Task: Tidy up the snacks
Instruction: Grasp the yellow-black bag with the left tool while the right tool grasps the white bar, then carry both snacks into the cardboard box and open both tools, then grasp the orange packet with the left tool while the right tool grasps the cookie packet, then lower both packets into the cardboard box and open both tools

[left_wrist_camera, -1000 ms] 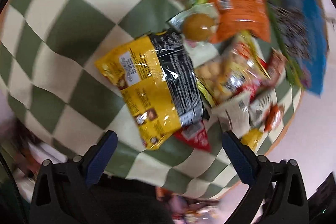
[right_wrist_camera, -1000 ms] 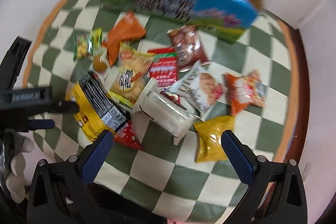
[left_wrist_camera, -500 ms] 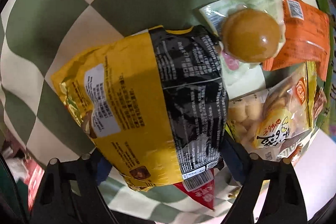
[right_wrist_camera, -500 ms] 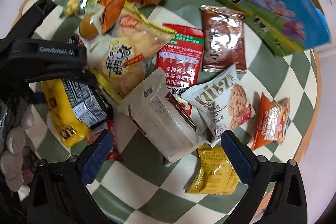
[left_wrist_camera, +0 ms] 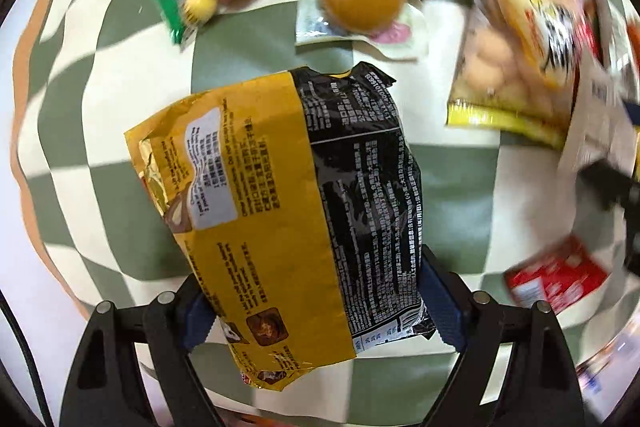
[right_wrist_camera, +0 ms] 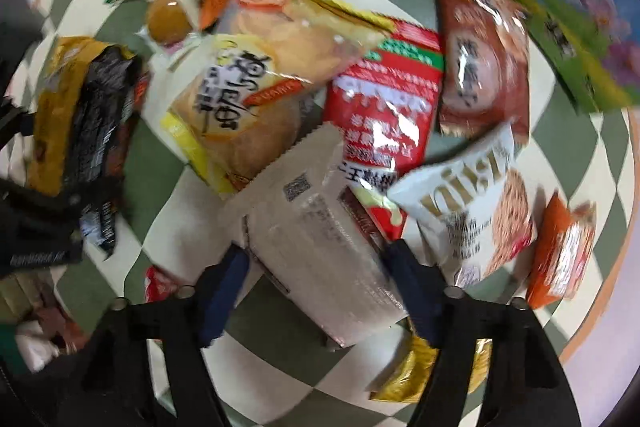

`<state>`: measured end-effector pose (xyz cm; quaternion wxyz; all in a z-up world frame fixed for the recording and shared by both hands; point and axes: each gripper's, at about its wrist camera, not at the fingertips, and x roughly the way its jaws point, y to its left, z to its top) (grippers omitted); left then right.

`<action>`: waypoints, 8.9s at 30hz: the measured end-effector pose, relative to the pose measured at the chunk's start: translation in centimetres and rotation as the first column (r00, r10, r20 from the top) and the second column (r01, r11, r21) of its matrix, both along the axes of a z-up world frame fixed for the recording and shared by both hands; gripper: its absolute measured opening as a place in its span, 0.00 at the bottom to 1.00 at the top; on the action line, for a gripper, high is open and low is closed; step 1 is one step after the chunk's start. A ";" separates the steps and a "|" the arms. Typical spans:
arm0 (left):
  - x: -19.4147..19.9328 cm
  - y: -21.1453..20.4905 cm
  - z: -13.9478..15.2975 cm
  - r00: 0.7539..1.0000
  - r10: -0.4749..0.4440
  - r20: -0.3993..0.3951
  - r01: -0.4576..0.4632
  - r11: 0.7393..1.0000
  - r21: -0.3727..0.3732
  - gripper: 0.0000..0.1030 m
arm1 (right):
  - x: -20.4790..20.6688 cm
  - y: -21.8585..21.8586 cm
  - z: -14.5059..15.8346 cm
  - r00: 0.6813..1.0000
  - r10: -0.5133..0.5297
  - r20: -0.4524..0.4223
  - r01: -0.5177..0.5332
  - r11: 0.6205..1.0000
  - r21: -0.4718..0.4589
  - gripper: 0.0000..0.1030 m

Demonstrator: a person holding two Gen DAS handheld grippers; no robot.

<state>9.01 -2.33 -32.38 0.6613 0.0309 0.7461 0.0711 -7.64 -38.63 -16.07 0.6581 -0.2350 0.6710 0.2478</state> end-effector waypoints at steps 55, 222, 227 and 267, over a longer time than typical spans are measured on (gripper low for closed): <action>-16.0 -21.2 7.9 0.985 0.027 0.172 0.007 0.981 -0.195 0.85 | -12.6 -9.7 -4.0 0.729 -0.682 -0.065 0.684 0.729 0.016 0.56; -14.7 -21.5 19.8 0.971 0.119 0.207 -0.099 0.989 -0.106 0.48 | 5.1 -9.7 -5.0 0.809 -0.584 -0.066 0.585 0.790 0.183 0.47; -15.4 -21.4 22.7 0.967 0.133 0.216 -0.107 0.986 -0.128 0.48 | 3.7 -9.4 -3.1 0.798 -0.595 -0.094 0.600 0.770 0.218 0.45; 8.4 -20.6 26.2 0.994 0.054 0.093 -0.044 0.994 -0.105 0.49 | 33.6 -5.1 8.0 0.775 -0.631 0.036 0.594 0.747 0.298 0.45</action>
